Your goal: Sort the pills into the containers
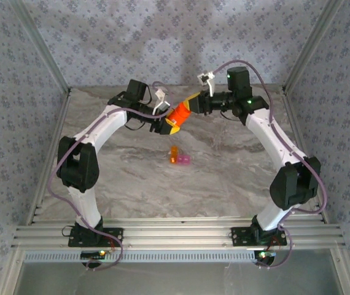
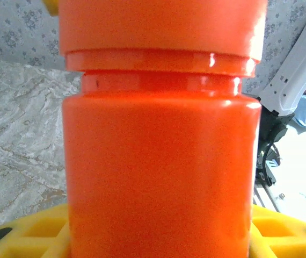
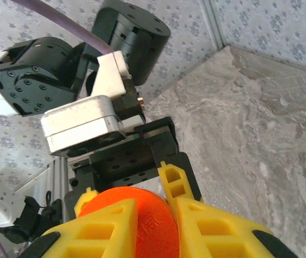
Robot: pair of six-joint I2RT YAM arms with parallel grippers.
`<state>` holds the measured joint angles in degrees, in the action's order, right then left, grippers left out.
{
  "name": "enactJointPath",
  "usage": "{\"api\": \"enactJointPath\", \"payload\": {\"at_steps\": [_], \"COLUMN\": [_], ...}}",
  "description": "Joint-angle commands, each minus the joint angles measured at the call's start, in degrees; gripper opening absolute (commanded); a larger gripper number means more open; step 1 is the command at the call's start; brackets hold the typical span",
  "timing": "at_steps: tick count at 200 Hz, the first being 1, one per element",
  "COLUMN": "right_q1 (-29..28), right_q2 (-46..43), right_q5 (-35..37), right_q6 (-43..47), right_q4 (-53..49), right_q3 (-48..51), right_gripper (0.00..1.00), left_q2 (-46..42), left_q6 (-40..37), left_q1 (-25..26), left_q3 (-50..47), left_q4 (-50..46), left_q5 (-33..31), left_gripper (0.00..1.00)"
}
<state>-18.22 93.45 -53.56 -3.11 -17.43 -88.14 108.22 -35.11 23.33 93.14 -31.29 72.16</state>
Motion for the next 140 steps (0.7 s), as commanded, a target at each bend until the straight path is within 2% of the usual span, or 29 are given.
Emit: {"api": "enactJointPath", "payload": {"at_steps": [1, 34, 47, 84, 107, 140], "right_q1": [-0.8, -0.1, 0.1, 0.8, 1.6, 1.5], "right_q2": [-1.8, -3.0, -3.6, -4.9, -6.1, -5.7], "right_q5": [0.9, 1.6, 2.2, 3.0, 3.7, 1.3], "right_q6": [-4.7, -7.1, -7.5, -8.3, -8.6, -3.8], "right_q4": [2.3, 5.4, 6.0, 6.3, 6.4, 1.1], "right_q3": [4.7, 7.5, 8.0, 6.3, 5.3, 1.9], "right_gripper": [0.24, 0.25, 0.34, 0.47, 0.60, 0.73], "left_q2": [-3.1, -3.9, -3.8, -3.2, -2.8, -2.6], "left_q6": [4.0, 6.7, 6.7, 6.5, 6.0, 5.4], "left_q1": [0.2, 0.2, 0.2, 0.3, 0.3, 0.3], "left_q3": [-0.5, -2.1, -1.8, -1.7, -1.5, -1.0], "left_q4": [8.4, 12.6, 12.3, 11.8, 10.8, 9.6], "left_q5": [1.7, 1.0, 1.1, 1.2, 1.4, 1.7], "left_gripper": [0.00, 0.00, 0.00, 0.00, 0.00, 0.00]}}
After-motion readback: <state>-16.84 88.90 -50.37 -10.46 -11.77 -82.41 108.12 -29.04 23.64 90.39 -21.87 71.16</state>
